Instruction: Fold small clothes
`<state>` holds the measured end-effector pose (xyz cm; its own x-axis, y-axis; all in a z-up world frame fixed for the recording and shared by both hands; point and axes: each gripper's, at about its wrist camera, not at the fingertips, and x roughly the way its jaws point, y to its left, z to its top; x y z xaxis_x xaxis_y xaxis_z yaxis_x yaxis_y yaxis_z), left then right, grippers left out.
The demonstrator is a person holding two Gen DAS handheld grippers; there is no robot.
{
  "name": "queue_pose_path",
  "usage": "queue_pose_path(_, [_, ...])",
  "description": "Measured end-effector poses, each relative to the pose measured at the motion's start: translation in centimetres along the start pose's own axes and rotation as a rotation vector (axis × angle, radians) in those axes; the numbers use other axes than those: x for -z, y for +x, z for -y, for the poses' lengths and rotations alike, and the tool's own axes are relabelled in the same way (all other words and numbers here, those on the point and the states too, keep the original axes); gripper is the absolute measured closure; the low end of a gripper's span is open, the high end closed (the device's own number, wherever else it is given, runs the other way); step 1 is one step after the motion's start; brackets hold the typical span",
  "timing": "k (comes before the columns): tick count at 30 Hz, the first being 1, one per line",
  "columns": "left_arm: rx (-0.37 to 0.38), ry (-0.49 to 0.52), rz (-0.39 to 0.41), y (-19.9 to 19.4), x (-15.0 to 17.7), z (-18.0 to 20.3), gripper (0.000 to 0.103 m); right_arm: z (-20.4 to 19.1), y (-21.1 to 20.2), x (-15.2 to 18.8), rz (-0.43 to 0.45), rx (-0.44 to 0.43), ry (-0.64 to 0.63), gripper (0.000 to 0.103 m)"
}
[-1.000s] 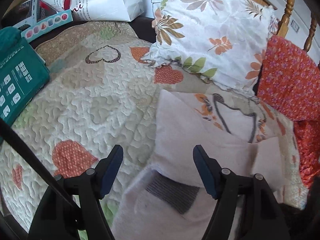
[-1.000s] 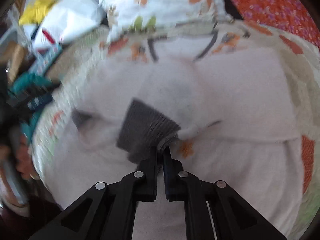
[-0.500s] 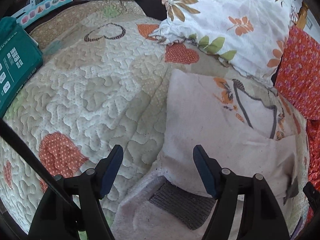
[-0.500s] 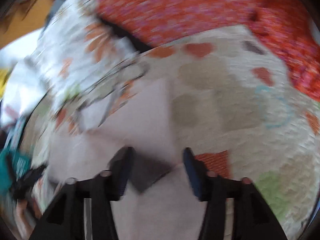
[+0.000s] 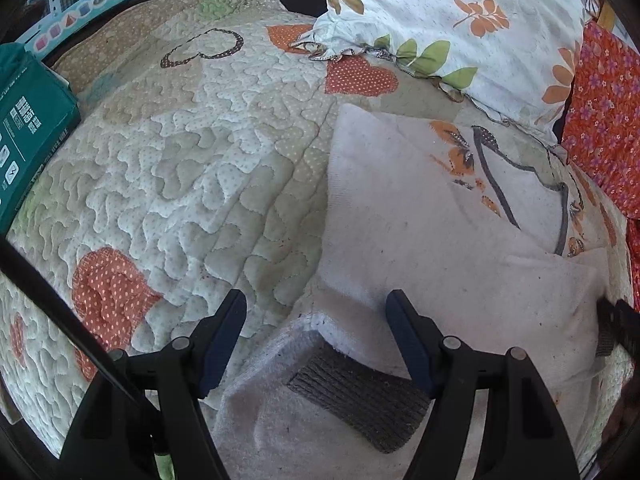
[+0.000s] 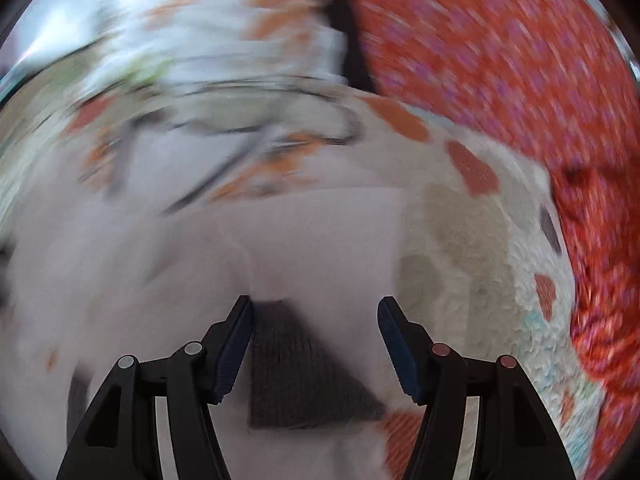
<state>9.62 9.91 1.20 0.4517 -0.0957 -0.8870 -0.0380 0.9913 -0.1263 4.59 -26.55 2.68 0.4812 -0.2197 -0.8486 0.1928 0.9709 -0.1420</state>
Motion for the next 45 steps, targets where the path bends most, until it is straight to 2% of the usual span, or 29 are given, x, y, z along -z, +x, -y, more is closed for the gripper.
queue_pose_path(4, [0.011, -0.026, -0.008, -0.5, -0.2, -0.9, 0.032, 4.7, 2.8, -1.9, -0.064, 0.080, 0.221, 0.035])
queue_pose_path(6, [0.021, -0.037, -0.006, -0.9, -0.3, -1.2, 0.032, 6.7, 2.1, -1.6, -0.048, 0.110, 0.323, 0.035])
queue_pose_path(7, [0.027, -0.039, -0.006, -1.2, -0.3, -1.4, 0.032, 7.1, 1.1, -1.2, -0.017, 0.091, 0.354, 0.035])
queue_pose_path(9, [0.032, -0.051, 0.001, -1.8, -0.5, -1.8, 0.032, 6.4, -0.8, -0.5, 0.021, 0.007, 0.353, 0.035])
queue_pose_path(12, [0.049, -0.080, 0.022, -3.1, -0.7, -2.7, 0.032, 3.1, -4.5, 1.2, 0.064, -0.255, 0.326, 0.038])
queue_pose_path(13, [0.056, -0.093, 0.032, -3.5, -0.8, -3.2, 0.032, 1.0, -5.7, 2.1, 0.064, -0.394, 0.291, 0.044])
queue_pose_path(16, [0.059, -0.137, 0.059, -4.9, -0.8, -5.0, 0.032, -5.4, -6.9, 3.8, 0.005, -0.646, 0.152, 0.054])
queue_pose_path(19, [0.055, -0.181, 0.076, -5.8, -0.8, -6.9, 0.032, -11.4, -6.5, 5.0, -0.040, -0.747, 0.050, 0.053])
queue_pose_path(23, [0.080, -0.258, 0.090, -6.7, -0.8, -9.7, 0.031, -17.3, -5.1, 4.8, -0.083, -0.779, 0.000, 0.053])
queue_pose_path(26, [0.087, -0.283, 0.105, -7.5, -1.0, -11.3, 0.031, -21.1, -4.6, 4.4, -0.042, -0.701, -0.042, 0.051])
queue_pose_path(29, [0.080, -0.311, 0.130, -8.3, -1.1, -12.7, 0.031, -23.9, -4.5, 3.9, -0.045, -0.728, -0.063, 0.050])
queue_pose_path(30, [0.076, -0.322, 0.138, -8.5, -1.2, -13.2, 0.031, -24.8, -4.9, 4.1, -0.042, -0.745, -0.082, 0.048])
queue_pose_path(32, [0.070, -0.339, 0.150, -8.8, -1.2, -13.9, 0.031, -26.9, -6.1, 4.8, -0.014, -0.732, -0.160, 0.031])
queue_pose_path(34, [0.072, -0.340, 0.153, -8.8, -1.2, -14.0, 0.031, -27.9, -7.0, 5.7, 0.000, -0.713, -0.225, 0.027])
queue_pose_path(36, [0.076, -0.321, 0.150, -8.8, -1.1, -13.5, 0.031, -28.1, -7.3, 6.0, 0.004, -0.709, -0.246, 0.027])
queue_pose_path(41, [0.074, -0.223, 0.146, -8.5, -0.1, -10.5, 0.031, -24.5, -8.6, 6.6, -0.036, -0.791, -0.205, 0.028])
queue_pose_path(44, [0.071, -0.122, 0.125, -7.9, 1.4, -7.4, 0.031, -21.4, -9.6, 7.8, -0.025, -0.750, -0.194, 0.027])
queue_pose_path(45, [0.073, -0.078, 0.113, -7.7, 2.0, -6.1, 0.031, -19.0, -9.8, 8.6, -0.020, -0.711, -0.175, 0.028])
